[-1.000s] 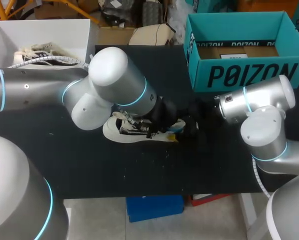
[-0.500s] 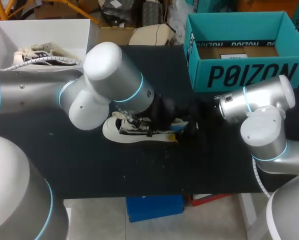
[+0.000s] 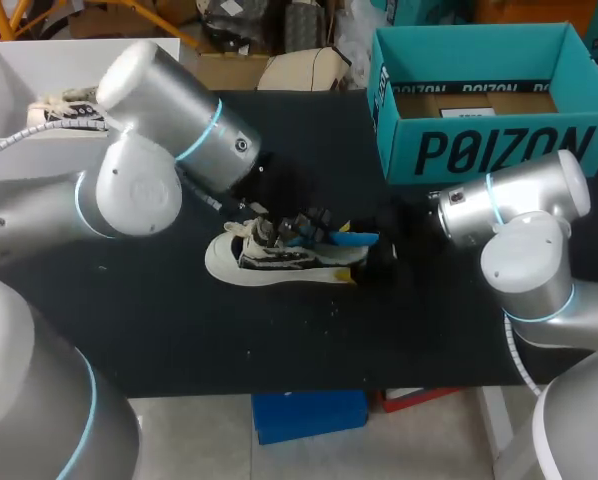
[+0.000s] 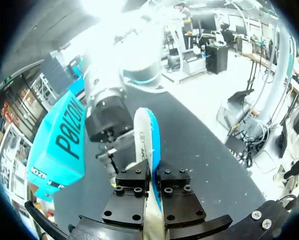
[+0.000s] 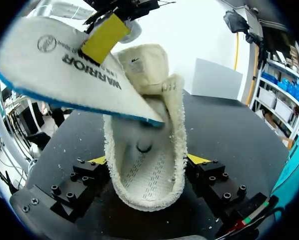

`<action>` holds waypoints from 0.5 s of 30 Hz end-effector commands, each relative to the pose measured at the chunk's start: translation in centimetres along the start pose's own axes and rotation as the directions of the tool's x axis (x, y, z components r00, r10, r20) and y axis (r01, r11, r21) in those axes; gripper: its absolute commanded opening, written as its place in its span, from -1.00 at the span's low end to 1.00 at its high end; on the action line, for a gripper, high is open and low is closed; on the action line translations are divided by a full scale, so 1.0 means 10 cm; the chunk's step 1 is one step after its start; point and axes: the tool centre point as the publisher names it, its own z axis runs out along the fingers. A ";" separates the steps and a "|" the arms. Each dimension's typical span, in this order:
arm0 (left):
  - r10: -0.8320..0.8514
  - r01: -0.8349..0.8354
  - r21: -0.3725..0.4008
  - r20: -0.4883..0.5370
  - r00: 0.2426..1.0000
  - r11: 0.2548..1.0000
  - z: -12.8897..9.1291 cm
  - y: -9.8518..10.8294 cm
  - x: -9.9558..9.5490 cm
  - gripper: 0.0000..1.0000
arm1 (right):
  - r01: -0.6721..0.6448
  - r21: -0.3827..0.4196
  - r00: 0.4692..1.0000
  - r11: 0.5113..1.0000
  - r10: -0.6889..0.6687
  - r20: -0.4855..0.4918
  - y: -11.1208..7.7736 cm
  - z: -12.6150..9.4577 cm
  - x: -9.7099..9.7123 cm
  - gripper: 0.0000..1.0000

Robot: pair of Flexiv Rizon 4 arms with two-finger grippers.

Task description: Take the shoe out of the shoebox, open the shoe tongue, remove and reinsert the insole, then place the shoe into the shoebox

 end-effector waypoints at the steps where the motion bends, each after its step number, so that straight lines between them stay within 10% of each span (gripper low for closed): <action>1: 0.066 -0.062 0.243 -0.007 0.998 0.968 -0.18 -0.25 -0.13 -1.00 | -0.001 0.001 1.000 1.000 0.001 0.000 -0.03 0.04 -0.02 -1.00; 11: 0.243 -0.105 0.644 -0.129 0.961 0.758 -0.54 -1.31 -0.64 -1.00 | -0.001 0.001 1.000 1.000 0.001 0.000 -0.03 0.04 -0.02 -1.00; 15: 0.243 -0.105 0.644 -0.129 0.961 0.758 -0.54 -1.31 -0.64 -1.00 | -0.001 0.001 1.000 1.000 0.001 0.000 -0.03 0.04 -0.02 -1.00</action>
